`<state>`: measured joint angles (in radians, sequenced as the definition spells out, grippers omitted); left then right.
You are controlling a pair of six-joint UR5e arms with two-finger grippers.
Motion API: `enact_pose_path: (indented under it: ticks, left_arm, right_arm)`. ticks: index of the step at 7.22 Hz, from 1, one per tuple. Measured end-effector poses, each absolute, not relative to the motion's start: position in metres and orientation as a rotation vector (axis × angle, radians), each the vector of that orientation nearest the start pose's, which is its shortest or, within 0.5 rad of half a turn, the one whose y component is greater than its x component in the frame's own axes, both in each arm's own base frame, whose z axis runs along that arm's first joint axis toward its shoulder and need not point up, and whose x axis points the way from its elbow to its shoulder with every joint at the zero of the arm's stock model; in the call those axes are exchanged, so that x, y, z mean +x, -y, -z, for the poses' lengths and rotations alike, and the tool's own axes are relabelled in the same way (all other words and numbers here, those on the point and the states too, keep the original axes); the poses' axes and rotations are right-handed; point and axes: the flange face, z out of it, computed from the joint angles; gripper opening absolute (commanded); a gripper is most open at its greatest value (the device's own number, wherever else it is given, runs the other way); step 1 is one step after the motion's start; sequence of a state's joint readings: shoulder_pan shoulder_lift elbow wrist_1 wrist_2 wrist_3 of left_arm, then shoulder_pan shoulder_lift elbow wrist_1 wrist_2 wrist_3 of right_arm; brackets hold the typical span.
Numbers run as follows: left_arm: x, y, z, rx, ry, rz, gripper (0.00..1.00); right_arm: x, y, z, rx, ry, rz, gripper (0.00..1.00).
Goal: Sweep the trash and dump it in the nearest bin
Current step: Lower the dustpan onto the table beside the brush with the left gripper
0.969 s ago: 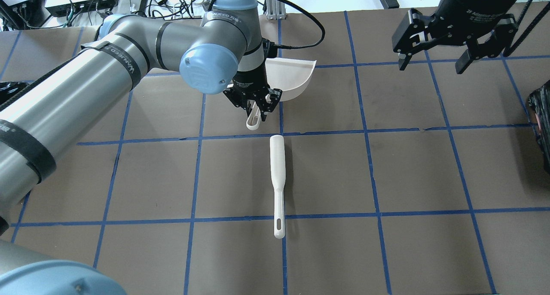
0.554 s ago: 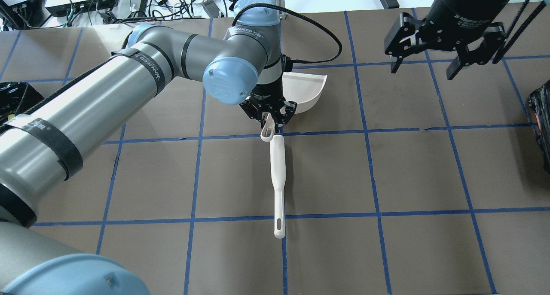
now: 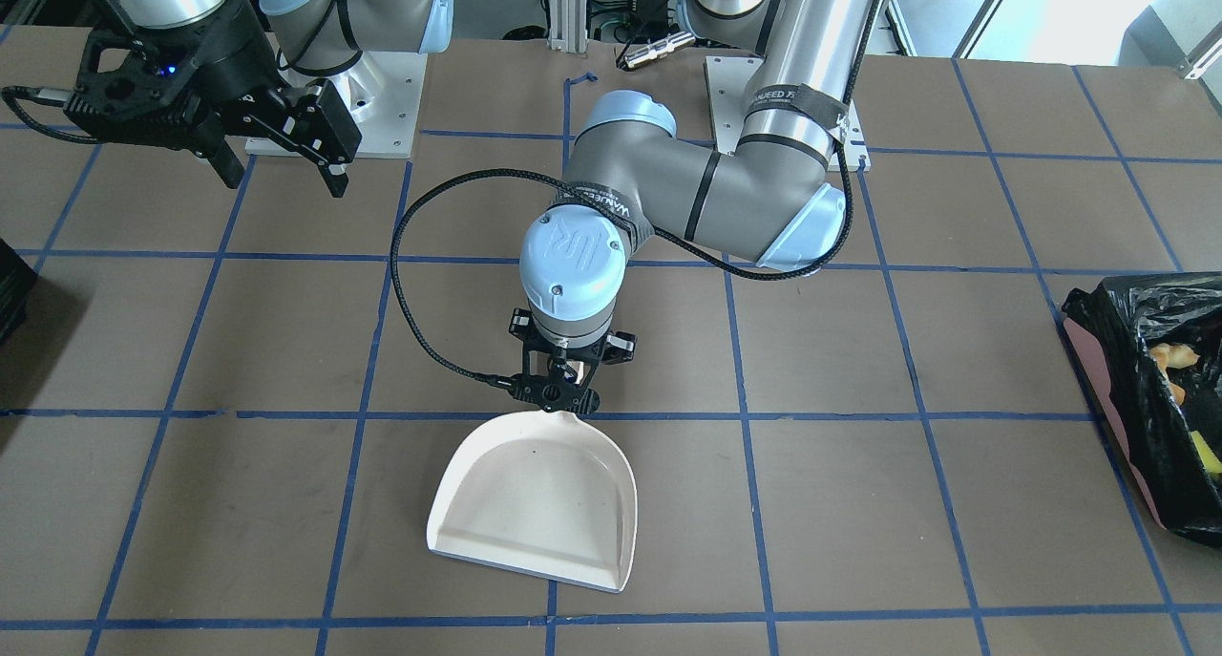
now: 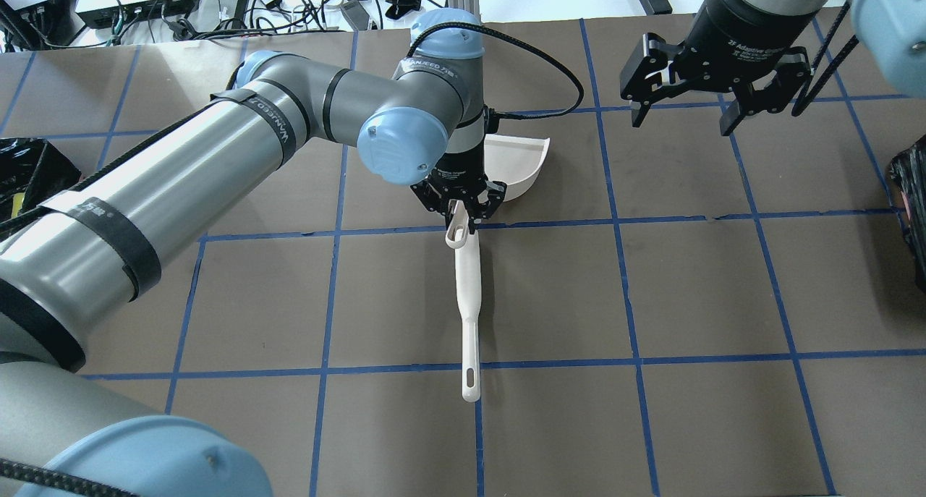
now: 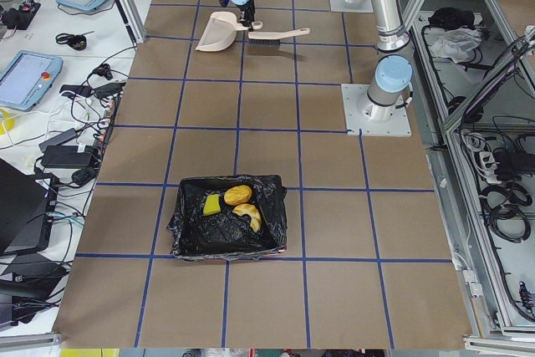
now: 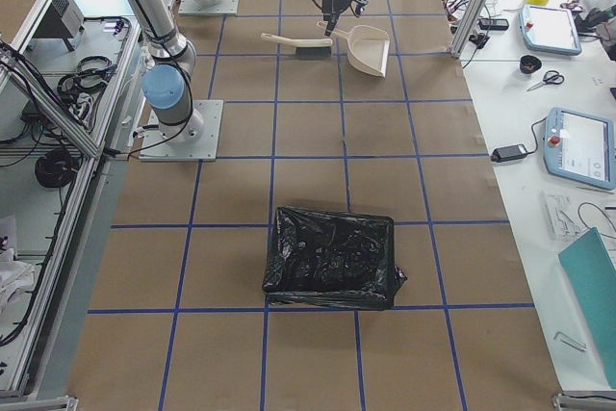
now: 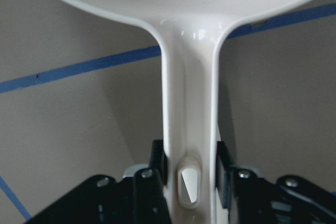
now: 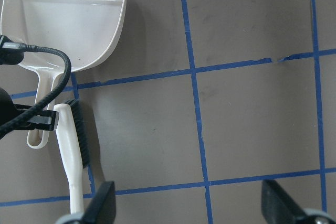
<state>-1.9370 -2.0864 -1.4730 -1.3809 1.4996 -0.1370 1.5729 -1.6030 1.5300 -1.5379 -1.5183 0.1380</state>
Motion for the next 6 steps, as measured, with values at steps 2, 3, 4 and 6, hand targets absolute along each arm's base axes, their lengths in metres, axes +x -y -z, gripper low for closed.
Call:
enact_pose_path:
  ticks: [2,3,4,6]
  left_arm:
    - [-0.3614,0.5498,-0.251,0.327,-3.11,-0.381,0.0]
    - [-0.3614,0.5497,-0.2507,0.308,-3.112,-0.383,0.0]
    - [-0.3613,0.5499,-0.2502,0.289,-3.114,-0.386,0.0]
    - [-0.3615,0.5502,-0.2474,0.254,-3.114,-0.394,0.0]
  right_arm:
    - [0.139,0.4815,-0.5208,0.208,-3.087,0.075,0.98]
    - [0.1389,0.4819,-0.5208,0.201,-3.089,0.081,0.99]
    - [0.1388,0.482,-0.5208,0.195,-3.09,0.082,0.99]
    - [0.1388,0.4812,-0.5213,0.186,-3.091,0.081,0.99]
